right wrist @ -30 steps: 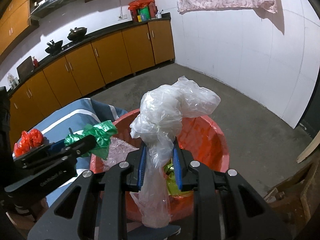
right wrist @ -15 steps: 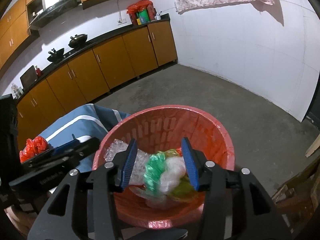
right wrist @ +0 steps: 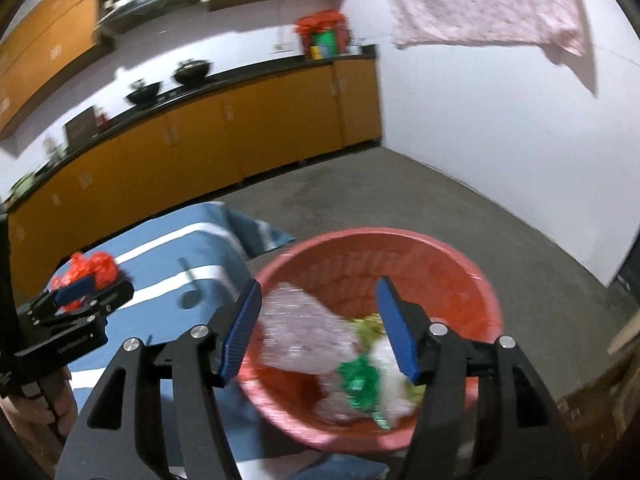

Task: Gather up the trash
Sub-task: 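Grasp a red bag with the left tool while the right tool reaches another red bag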

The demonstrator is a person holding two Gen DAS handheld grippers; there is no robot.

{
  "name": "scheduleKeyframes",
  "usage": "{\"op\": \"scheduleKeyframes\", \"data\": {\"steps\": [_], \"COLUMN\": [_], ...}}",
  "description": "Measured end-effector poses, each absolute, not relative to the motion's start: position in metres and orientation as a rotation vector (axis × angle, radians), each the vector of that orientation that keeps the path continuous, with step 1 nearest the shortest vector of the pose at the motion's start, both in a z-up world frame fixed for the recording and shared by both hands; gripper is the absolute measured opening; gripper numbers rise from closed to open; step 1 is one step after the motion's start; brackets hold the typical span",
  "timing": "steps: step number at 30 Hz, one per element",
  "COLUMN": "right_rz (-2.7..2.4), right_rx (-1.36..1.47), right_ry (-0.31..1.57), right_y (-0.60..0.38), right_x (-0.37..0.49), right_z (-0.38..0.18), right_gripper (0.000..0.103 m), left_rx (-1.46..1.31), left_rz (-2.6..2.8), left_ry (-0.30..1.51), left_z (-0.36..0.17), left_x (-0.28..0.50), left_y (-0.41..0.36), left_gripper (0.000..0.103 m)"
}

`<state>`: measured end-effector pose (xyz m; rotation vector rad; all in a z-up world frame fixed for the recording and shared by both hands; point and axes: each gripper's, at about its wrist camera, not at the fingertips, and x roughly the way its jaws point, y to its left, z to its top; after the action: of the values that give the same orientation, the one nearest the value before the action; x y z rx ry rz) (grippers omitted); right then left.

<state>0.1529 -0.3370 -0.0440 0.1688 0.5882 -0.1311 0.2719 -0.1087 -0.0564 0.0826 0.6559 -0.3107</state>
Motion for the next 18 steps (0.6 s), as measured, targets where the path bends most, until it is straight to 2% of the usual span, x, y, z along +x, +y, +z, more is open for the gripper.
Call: {"op": "scheduleKeyframes", "data": {"steps": [9, 18], "right_rz": [0.036, 0.116], "right_rx": [0.093, 0.029], "right_ry": [0.643, 0.687], "right_y": [-0.252, -0.195], "right_x": [0.187, 0.217], "right_z": [-0.06, -0.072], "right_gripper": [0.06, 0.06], "left_rx": [0.132, 0.104], "left_rz": [0.059, 0.051], "left_ry": [0.592, 0.752], "left_z": [-0.055, -0.092], "left_x": [0.3, 0.361], "left_y": [0.029, 0.083], "left_gripper": [0.093, 0.094]}}
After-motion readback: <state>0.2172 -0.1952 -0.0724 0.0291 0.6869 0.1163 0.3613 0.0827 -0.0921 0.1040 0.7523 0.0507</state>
